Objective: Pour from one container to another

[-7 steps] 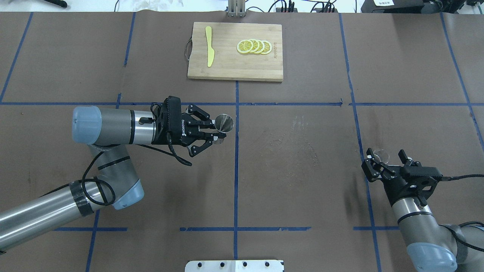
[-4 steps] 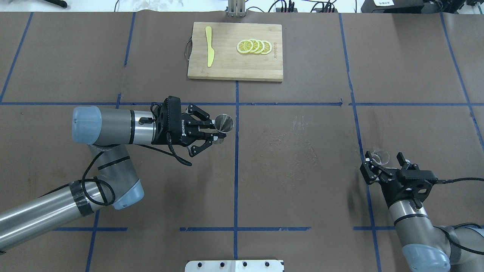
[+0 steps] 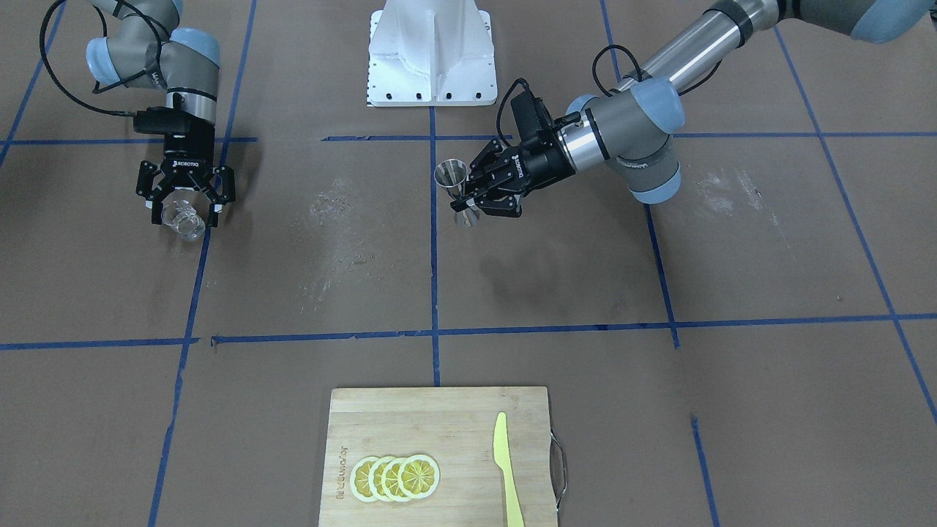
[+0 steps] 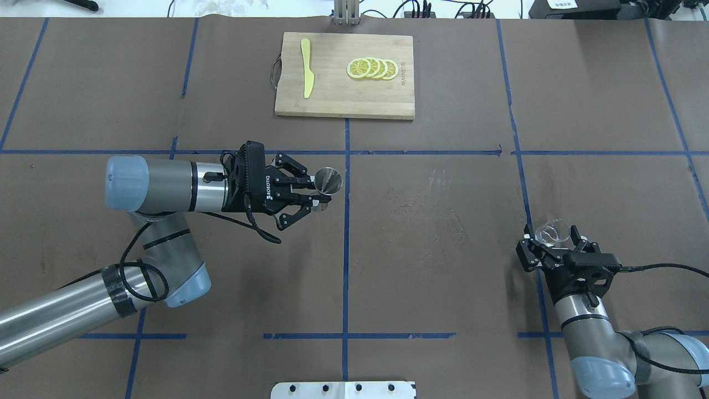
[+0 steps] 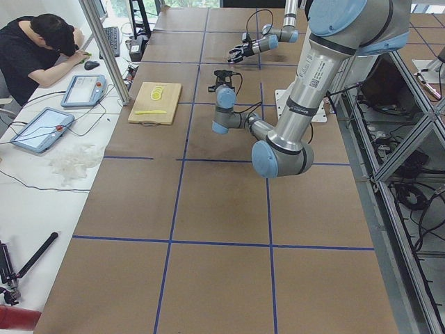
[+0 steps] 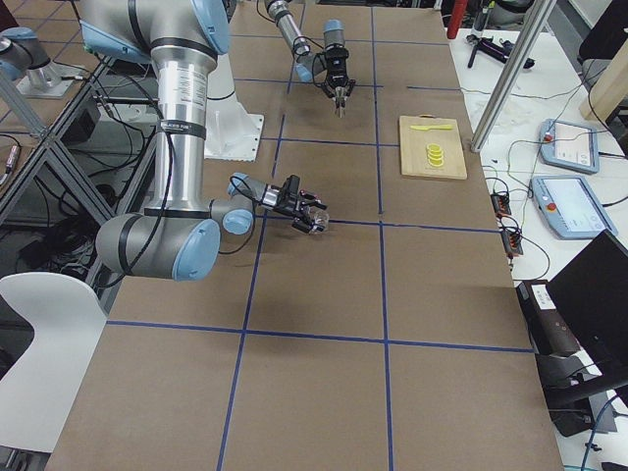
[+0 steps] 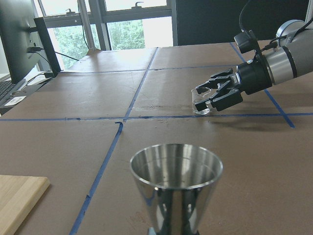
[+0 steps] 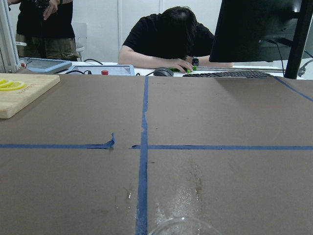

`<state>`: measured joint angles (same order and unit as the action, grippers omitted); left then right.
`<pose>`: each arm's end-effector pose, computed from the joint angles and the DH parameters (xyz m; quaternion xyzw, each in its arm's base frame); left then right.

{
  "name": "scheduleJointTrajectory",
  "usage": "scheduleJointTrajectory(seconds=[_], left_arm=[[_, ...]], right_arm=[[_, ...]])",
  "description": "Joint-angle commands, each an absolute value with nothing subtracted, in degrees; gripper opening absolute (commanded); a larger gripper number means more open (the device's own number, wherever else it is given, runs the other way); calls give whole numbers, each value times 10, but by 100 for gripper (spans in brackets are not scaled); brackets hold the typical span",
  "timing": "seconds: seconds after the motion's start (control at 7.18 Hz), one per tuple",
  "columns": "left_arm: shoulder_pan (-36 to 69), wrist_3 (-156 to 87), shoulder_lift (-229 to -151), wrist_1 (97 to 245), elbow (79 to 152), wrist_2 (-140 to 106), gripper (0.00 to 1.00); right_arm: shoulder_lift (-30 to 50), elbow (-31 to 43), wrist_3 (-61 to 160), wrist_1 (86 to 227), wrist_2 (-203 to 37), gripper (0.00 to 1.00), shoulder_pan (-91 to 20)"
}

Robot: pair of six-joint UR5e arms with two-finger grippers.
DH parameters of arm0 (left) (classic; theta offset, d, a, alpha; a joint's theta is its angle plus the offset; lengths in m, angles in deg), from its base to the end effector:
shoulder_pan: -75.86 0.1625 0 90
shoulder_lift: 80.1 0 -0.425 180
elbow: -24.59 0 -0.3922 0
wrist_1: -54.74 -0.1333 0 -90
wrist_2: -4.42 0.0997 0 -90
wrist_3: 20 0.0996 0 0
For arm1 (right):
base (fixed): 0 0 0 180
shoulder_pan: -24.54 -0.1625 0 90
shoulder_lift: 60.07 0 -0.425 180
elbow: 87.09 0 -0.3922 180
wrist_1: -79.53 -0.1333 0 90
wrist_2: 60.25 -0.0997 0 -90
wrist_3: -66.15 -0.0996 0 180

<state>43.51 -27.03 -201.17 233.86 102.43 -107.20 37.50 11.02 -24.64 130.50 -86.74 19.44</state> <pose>0.4954 -0.4281 0.2760 0.6126 0.5183 0.3839 0.4569 -0.4198 -0.2608 0.5508 0.5057 -0.2690 0.2190 0.7899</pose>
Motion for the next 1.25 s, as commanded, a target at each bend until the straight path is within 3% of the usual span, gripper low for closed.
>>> scheduleJointTrajectory(seconds=[0.0,0.28,0.42,0.56,0.7,1.11], left_arm=[[435,-270,-2011,2339,1024,-1072,0],[435,-270,-2011,2339,1024,-1072,0],[435,-270,-2010,2339,1025,-1072,0],[435,-270,-2010,2339,1025,-1072,0],[435,-270,-2010,2339,1025,-1072,0],[435,-271,-2010,2340,1026,-1072,0]], right_arm=[[374,99,-246,1305,-867,92,194],[374,97,-246,1305,-868,88,194],[373,98,-246,1304,-868,70,194],[372,96,-247,1305,-868,18,194],[372,96,-252,1304,-867,0,194],[371,98,-254,1304,-867,0,194]])
